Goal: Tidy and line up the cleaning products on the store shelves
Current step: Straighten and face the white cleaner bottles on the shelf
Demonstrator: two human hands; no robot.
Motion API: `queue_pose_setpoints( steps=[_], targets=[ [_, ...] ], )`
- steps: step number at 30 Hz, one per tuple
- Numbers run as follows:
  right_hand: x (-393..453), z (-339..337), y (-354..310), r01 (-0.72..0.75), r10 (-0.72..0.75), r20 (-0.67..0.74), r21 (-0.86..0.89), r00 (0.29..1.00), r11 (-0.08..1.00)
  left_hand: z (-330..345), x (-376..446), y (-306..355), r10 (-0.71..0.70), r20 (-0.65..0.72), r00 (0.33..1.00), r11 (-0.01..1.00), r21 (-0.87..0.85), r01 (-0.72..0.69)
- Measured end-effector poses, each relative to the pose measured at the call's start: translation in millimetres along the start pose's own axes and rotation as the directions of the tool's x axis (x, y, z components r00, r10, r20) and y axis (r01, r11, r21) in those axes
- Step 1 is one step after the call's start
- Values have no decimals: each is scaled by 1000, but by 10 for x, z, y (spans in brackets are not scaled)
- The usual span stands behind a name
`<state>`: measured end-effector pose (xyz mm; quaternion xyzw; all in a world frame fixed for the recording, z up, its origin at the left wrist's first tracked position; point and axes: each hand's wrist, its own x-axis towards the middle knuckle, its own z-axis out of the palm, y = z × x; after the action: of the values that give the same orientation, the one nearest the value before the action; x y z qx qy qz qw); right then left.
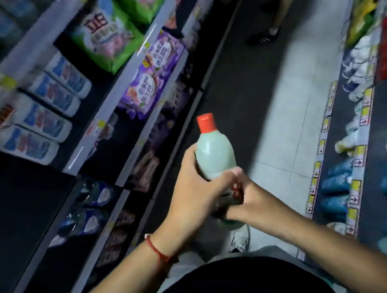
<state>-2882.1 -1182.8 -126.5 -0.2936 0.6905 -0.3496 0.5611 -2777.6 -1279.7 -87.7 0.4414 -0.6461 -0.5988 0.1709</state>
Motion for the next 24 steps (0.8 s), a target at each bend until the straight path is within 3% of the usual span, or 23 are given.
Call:
queue_pose_setpoints(
  steps=[3,6,9,12,16,20,24],
  targets=[
    [52,-94,36,95,-88,-49,164,995,982,163,95,174,158,94,983,951,252,-177],
    [100,-191,-7,133,-118,-79,223,990,966,244,238,308,213,169,962,839,472,-269],
    [142,-308,-69,143,-127,-83,239,988,960,286,381,389,213,192,958,815,506,-283],
    [221,-467,-124,92,-76,-77,224,994,970,233,595,424,148,193,970,912,352,-210],
    [390,-691,-336,62,-45,-134,128,990,990,5,1008,473,1,210,978,999,33,-8],
    [661,-842,-652,81,-88,-213,-44,973,996,-274,1402,463,-81,314,946,937,-301,180],
    [1044,-996,-1042,92,-134,-237,-180,962,979,-508,1805,566,-67,263,962,932,-328,155]
  ],
)
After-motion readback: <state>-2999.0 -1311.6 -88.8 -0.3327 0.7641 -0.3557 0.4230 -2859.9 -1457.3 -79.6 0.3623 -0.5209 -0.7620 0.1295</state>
